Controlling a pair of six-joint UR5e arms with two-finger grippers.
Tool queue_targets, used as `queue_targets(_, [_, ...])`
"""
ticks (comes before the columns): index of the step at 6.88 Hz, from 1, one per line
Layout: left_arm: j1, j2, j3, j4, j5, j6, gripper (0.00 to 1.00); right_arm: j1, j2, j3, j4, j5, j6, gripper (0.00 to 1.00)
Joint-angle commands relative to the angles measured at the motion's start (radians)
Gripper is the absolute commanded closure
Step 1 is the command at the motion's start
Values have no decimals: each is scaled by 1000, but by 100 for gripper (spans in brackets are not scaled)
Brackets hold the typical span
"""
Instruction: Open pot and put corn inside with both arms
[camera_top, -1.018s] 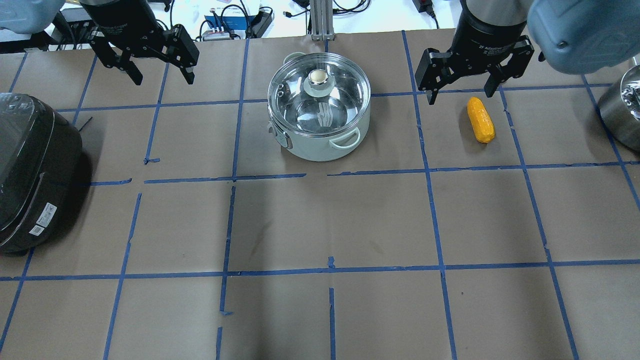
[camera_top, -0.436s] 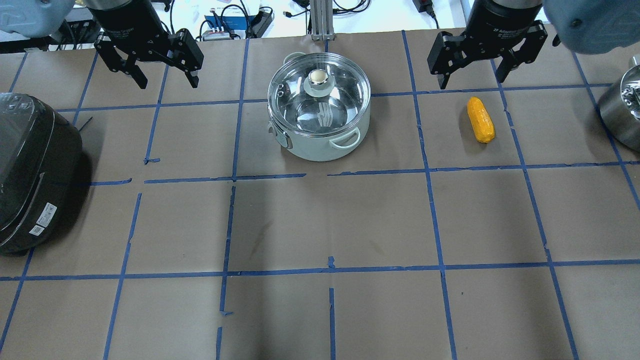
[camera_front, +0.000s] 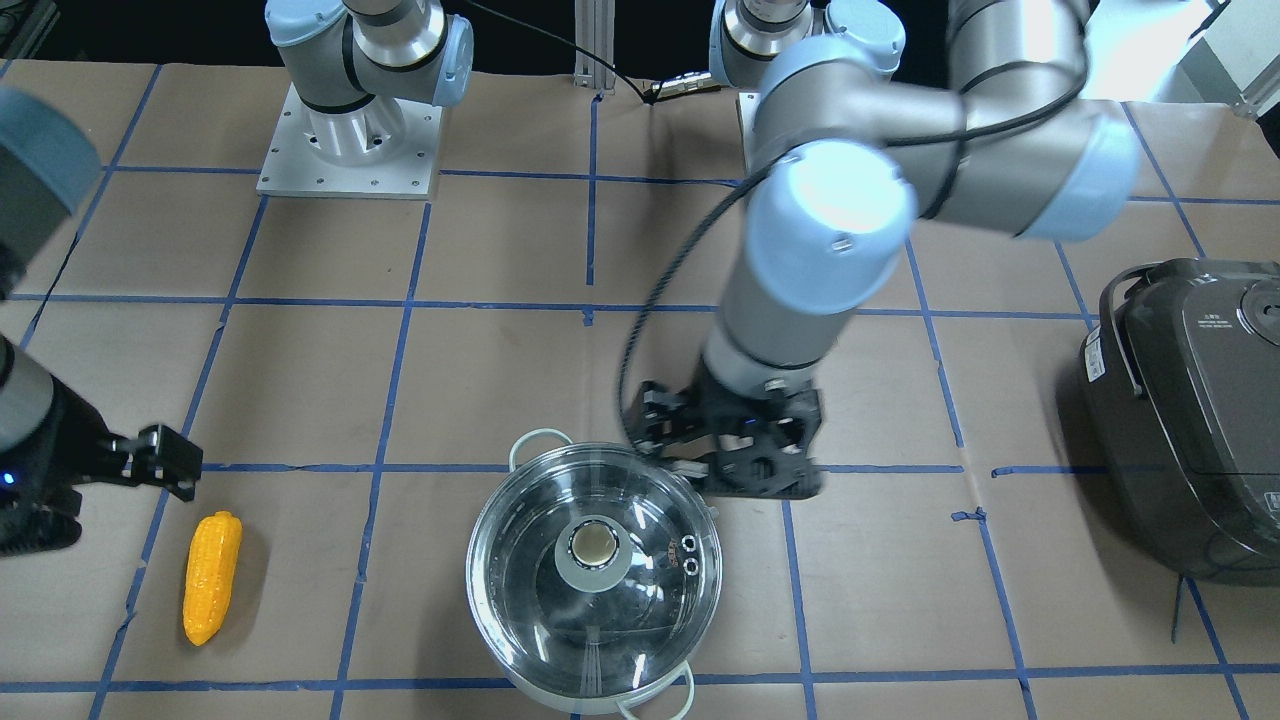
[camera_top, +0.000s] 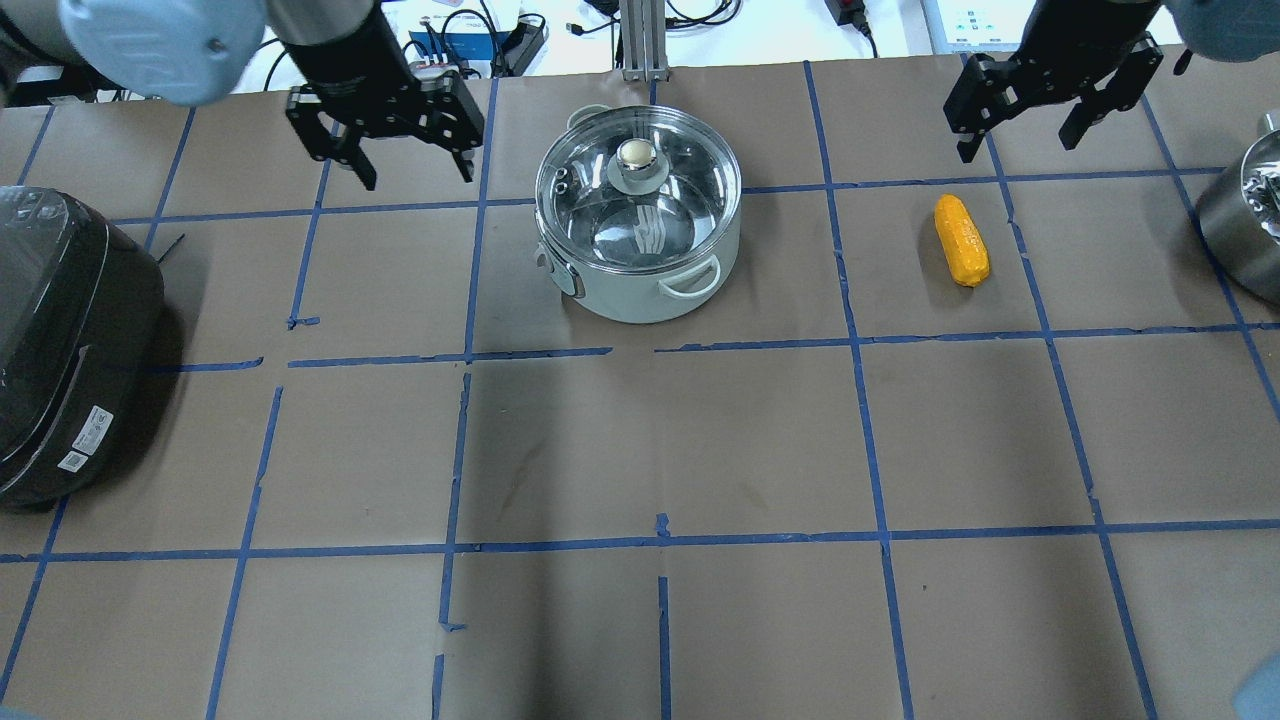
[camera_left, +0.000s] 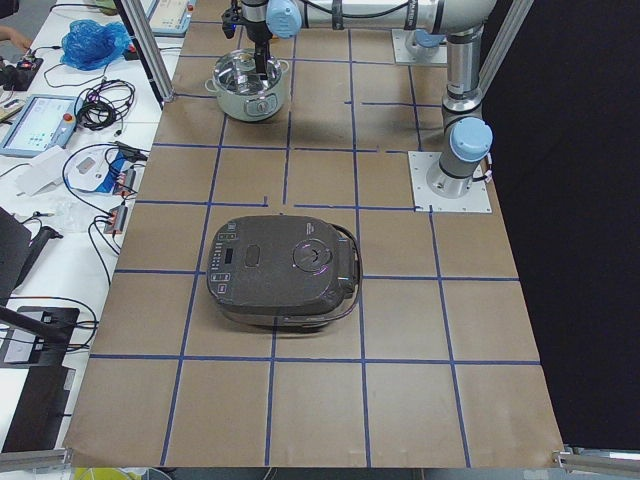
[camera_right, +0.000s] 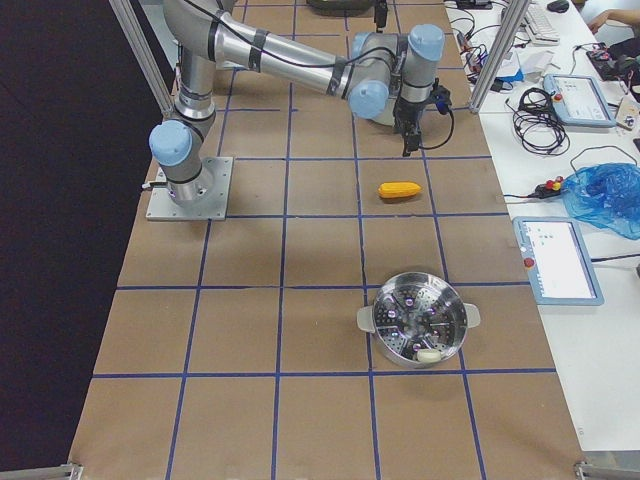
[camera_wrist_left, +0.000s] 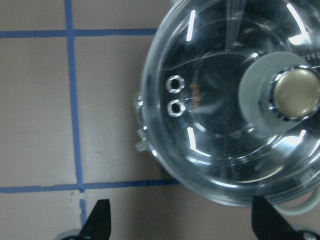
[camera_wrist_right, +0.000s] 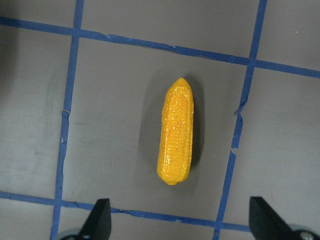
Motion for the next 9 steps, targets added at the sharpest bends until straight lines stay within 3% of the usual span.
queue_targets(1, [-80,-137,171,14,-8,-112,0,-4,146,24,-159,16,-6,5])
queue_targets(3, [-96,-200,232,23,-5,-134,0,-4,208,65,-259,13,-6,8])
queue_targets(4, [-94,-206,233,29,-3,-134,0,-6,210,92,-261,7,-5,18])
queue_targets(5, [-96,-220,232,29,1,-130,0,-6,210,99,-260,5,-6,47])
queue_targets(6, [-94,-226,232,31,8,-118,0,-6,208,98,-260,4,-6,61])
queue_targets(7, [-94,-222,230,31,9,-114,0,-6,208,87,-258,2,-5,92])
queue_targets(8, [-94,-222,230,31,20,-114,0,-6,196,64,-257,-1,-2,95])
queue_targets(9, [-94,-220,232,31,29,-113,31,-6,152,37,-217,7,7,95])
